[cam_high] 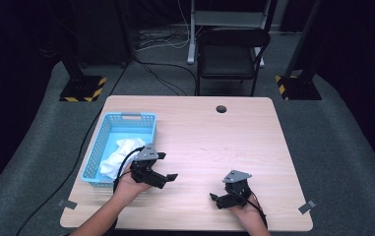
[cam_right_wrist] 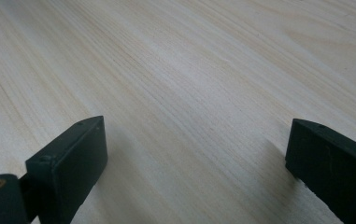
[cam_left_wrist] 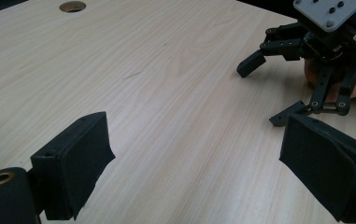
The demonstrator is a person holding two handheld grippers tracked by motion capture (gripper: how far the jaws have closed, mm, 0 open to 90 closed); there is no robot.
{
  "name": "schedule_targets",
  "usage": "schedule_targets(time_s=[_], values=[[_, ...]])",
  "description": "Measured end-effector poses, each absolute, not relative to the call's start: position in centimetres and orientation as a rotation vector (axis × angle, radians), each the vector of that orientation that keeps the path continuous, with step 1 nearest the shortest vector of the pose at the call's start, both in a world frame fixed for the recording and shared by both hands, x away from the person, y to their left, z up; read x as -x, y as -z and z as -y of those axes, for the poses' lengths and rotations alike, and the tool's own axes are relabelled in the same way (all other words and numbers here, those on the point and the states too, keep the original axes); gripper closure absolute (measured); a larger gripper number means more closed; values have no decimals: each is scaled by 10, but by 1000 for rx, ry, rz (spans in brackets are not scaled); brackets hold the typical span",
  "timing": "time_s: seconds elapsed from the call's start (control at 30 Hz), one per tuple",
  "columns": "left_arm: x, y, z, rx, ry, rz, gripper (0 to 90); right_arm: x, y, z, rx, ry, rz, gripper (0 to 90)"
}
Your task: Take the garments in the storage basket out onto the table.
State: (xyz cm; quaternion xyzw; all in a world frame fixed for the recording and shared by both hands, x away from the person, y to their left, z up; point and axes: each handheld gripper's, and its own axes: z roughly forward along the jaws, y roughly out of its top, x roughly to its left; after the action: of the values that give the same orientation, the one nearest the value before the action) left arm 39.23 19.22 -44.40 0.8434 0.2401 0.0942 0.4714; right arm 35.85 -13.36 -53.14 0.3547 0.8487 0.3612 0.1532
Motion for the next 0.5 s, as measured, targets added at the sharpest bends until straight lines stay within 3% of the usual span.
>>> schedule_targets(time_s=[0.5], values=[[-395,442,-197,-2069,-242,-599,82,-358,531,134,-1017,-1036,-2434,50]])
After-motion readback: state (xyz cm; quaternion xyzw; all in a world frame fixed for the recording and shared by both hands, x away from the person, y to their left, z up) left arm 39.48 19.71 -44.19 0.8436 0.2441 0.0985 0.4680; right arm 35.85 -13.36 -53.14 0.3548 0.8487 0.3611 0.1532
